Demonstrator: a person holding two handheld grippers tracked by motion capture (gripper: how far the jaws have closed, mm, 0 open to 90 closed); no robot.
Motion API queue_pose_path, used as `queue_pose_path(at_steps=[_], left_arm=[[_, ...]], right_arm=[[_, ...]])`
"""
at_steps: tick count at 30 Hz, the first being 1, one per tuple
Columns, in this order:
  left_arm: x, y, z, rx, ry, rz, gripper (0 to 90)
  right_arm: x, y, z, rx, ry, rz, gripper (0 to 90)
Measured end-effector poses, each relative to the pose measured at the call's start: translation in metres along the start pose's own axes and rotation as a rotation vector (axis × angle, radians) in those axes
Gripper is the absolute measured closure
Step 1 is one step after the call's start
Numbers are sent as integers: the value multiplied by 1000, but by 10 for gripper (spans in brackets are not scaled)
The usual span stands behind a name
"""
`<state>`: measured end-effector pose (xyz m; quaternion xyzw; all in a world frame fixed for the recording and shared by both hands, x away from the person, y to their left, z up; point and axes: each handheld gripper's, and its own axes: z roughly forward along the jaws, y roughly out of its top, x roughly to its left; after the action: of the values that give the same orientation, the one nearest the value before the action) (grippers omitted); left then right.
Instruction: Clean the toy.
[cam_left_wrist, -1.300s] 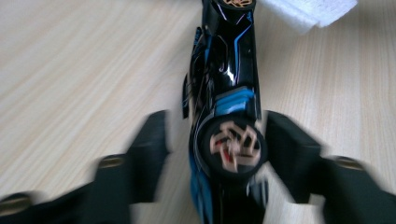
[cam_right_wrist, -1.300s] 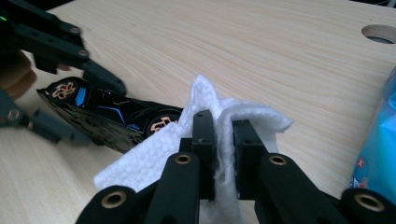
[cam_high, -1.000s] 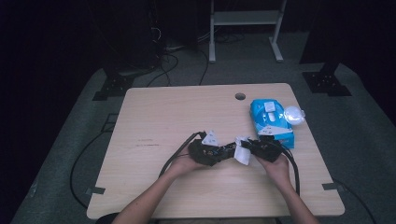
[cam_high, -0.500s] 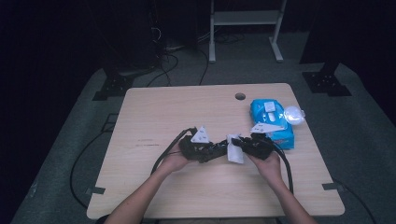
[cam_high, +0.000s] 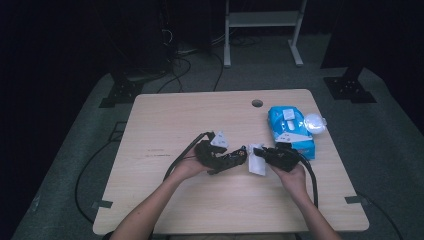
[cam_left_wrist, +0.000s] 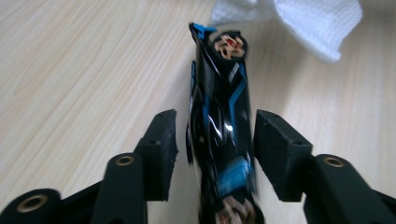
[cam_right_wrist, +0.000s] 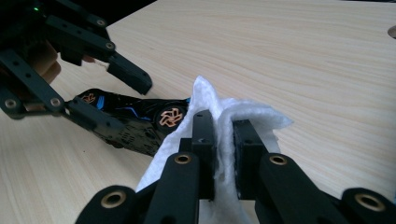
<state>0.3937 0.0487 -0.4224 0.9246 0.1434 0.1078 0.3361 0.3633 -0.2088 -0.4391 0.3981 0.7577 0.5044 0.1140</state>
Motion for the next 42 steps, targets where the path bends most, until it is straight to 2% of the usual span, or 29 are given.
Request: queue_pose_path(at_steps=[2, 5, 7, 9, 10, 12, 14, 17, 18, 20, 23, 28, 32, 36, 39, 42], left_arm=[[-1, 7, 8, 26, -1, 15, 472], [-3, 18, 23, 103, 3, 52, 471], [-3, 23, 30, 139, -11, 55, 470], [-4, 27, 36, 188, 0, 76, 483], [-4, 29, 39, 220, 18, 86, 514], [-3, 31, 40, 237, 9, 82, 557], [-2, 32, 39, 237, 5, 100, 564], [-4, 30, 34, 194, -2, 105, 574], [-4, 29, 29, 165, -4, 92, 574], [-4, 27, 21, 101, -23, 65, 574], [-8, 24, 8, 45, -9, 67, 574], [-18, 18, -13, -67, 11, 94, 574], [-24, 5, -27, -146, -11, 71, 574], [-25, -5, -36, -182, -11, 34, 574], [-24, -12, -38, -202, -4, 3, 574], [-24, -15, -35, -166, 16, 8, 574]], right_arm=[[-3, -1, -1, -7, 2, 13, 812], [-4, -1, -2, -8, 4, 19, 812], [-5, -1, -1, -7, 6, 19, 812], [-5, -2, 1, -4, 10, 22, 812], [-4, -3, 1, 0, 11, 20, 812], [-4, -3, 3, 1, 16, 20, 812], [-3, -3, 4, 4, 17, 16, 812], [-4, -5, 7, 7, 26, 24, 812], [-5, -5, 7, 7, 32, 34, 812], [-3, -4, 7, -14, 56, 37, 812], [1, 0, 4, -50, 78, 46, 812], [23, 18, -9, -144, 128, -8, 813], [33, 24, -13, -181, 156, -47, 813], [32, 18, -8, -168, 148, -53, 813], [30, 12, -1, -125, 130, -55, 812], [33, 10, 3, -115, 141, -52, 813]])
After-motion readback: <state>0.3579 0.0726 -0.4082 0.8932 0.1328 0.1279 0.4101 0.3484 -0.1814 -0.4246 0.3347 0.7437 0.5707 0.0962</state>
